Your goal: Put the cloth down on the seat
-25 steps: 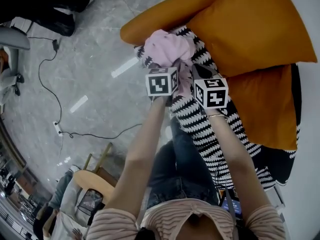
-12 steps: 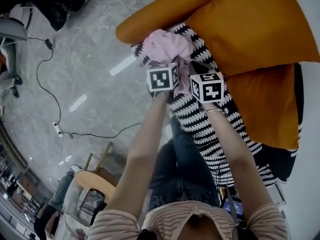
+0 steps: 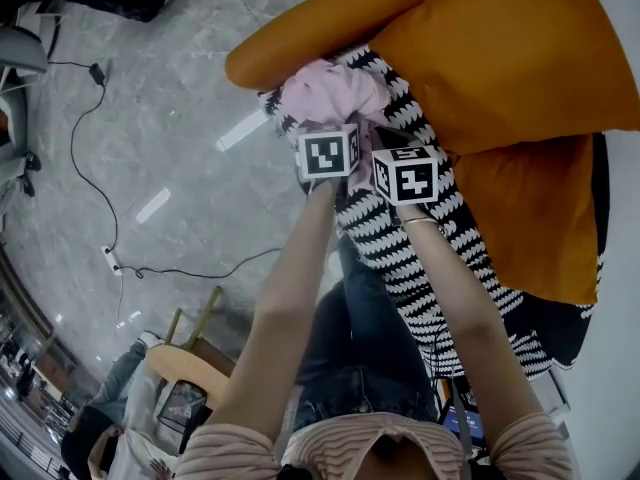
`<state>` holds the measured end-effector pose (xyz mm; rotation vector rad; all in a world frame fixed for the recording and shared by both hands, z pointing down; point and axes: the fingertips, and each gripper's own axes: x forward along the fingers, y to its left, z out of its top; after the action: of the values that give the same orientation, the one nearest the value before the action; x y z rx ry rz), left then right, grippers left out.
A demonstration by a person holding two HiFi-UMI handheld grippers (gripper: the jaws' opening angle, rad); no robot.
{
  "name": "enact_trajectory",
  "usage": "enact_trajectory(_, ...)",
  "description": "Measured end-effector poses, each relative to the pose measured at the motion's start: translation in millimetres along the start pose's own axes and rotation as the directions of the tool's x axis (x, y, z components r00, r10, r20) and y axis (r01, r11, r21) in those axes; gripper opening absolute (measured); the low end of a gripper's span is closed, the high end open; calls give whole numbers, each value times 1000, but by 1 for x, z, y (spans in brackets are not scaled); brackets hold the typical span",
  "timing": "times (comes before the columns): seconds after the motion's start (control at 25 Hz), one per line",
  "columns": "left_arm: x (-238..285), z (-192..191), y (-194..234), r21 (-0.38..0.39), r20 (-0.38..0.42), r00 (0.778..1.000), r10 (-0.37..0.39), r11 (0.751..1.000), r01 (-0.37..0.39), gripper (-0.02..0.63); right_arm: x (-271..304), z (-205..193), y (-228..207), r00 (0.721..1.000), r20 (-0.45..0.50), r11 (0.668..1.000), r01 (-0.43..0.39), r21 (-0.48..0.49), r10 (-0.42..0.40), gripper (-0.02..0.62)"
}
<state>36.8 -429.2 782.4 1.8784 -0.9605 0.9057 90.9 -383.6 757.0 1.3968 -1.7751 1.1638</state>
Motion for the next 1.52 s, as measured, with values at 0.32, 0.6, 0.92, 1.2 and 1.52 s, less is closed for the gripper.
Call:
enact_trajectory(0.32,7,-4,-2,6,-13,1000,14,1000,-13,233,-6,-12,-7,1000,-2,1000,11,6,-11,8)
enact_trajectory(0.6,12,-2,-3,21,-11,999,30,999,-30,259,-8,-11,-10,1000,-3,1000,20,0,-20,8)
enact_trajectory(0.92,3,-2,0,44,-8,995,104,994,-103,322,-22,0,-6,999,37,1000,24,-1,-24,8)
enact_trajectory(1.2,-13,0,-6,-6,59,996,73,997,-73,336,-38,19,-4,993,114,999,39,-12,-38,8)
enact_trajectory(1.52,-54,10,-19,-8,147,987,65,998,-65,334,-68,31,5,984,170,999,48,-25,-43,8)
